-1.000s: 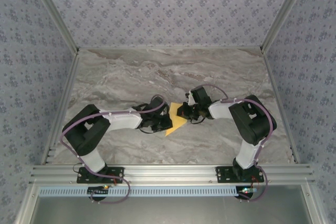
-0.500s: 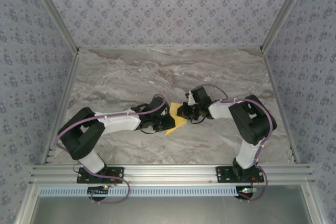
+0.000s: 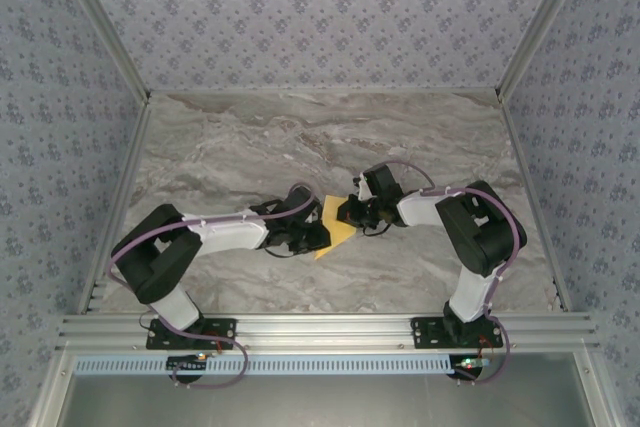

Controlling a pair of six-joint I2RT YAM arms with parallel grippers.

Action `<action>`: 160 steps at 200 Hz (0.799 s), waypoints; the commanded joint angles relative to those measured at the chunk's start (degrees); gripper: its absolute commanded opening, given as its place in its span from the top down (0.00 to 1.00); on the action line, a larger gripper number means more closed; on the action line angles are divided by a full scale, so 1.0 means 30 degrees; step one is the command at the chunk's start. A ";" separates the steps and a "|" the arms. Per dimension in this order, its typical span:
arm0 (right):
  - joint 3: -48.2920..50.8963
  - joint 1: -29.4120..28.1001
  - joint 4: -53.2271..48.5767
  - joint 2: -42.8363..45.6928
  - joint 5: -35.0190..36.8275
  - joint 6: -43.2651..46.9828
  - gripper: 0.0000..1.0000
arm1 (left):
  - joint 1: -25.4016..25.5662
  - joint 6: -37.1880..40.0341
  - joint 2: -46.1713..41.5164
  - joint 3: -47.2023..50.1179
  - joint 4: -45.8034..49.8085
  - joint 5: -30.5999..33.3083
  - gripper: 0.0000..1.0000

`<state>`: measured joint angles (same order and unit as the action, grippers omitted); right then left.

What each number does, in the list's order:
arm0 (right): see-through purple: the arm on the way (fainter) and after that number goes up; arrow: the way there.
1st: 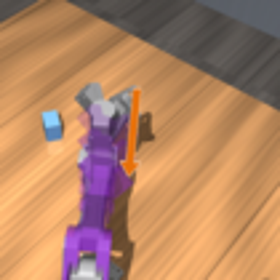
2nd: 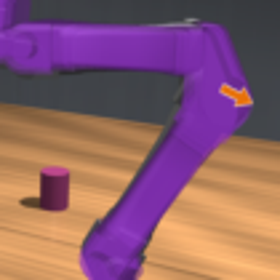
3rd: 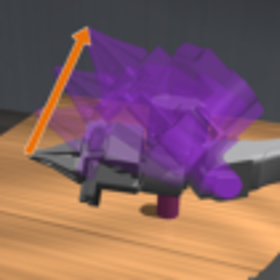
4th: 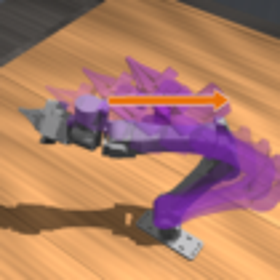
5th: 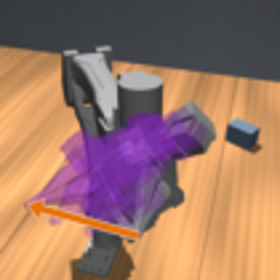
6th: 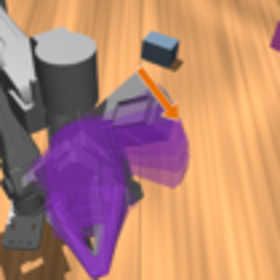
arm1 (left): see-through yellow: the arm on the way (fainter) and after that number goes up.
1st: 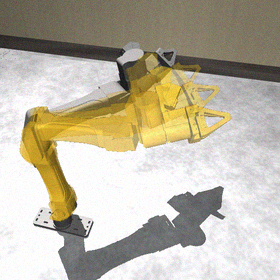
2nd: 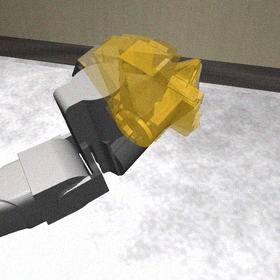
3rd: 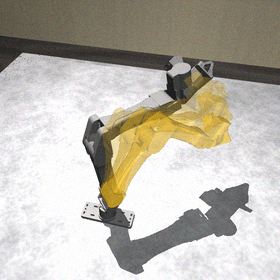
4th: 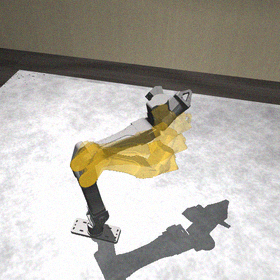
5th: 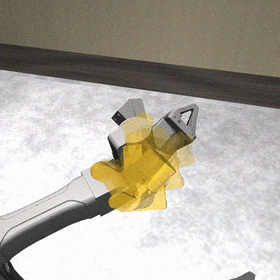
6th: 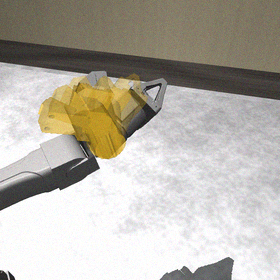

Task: Fold a paper plane with a square sheet of paper (pick it up from the middle)

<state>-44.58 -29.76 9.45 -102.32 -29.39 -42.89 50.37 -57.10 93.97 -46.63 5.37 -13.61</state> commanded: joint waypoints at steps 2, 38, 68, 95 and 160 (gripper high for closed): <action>0.0423 -0.0039 -0.2136 -0.1547 0.2090 0.0111 1.00 | 0.0027 -0.0141 0.0082 0.0192 0.1139 0.0637 0.80; 0.0388 -0.0015 -0.2178 -0.1620 0.2061 0.0110 1.00 | 0.0041 -0.0098 0.0228 0.0208 0.1195 0.0653 0.81; 0.0375 -0.0027 -0.2171 -0.1656 0.2061 0.0101 1.00 | 0.0027 -0.0068 0.0344 0.0200 0.1273 0.0610 0.83; 0.0344 -0.0040 -0.2210 -0.1602 0.2031 0.0118 1.00 | 0.0027 -0.0039 0.0462 0.0227 0.1481 0.0673 0.87; 0.0255 -0.0041 -0.2330 -0.1485 0.2124 0.0136 1.00 | 0.0027 0.0195 0.0274 0.0083 0.2447 0.1567 0.88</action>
<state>-45.17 -29.71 9.41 -102.83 -29.78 -42.89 50.37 -56.86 94.67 -46.33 7.18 -11.03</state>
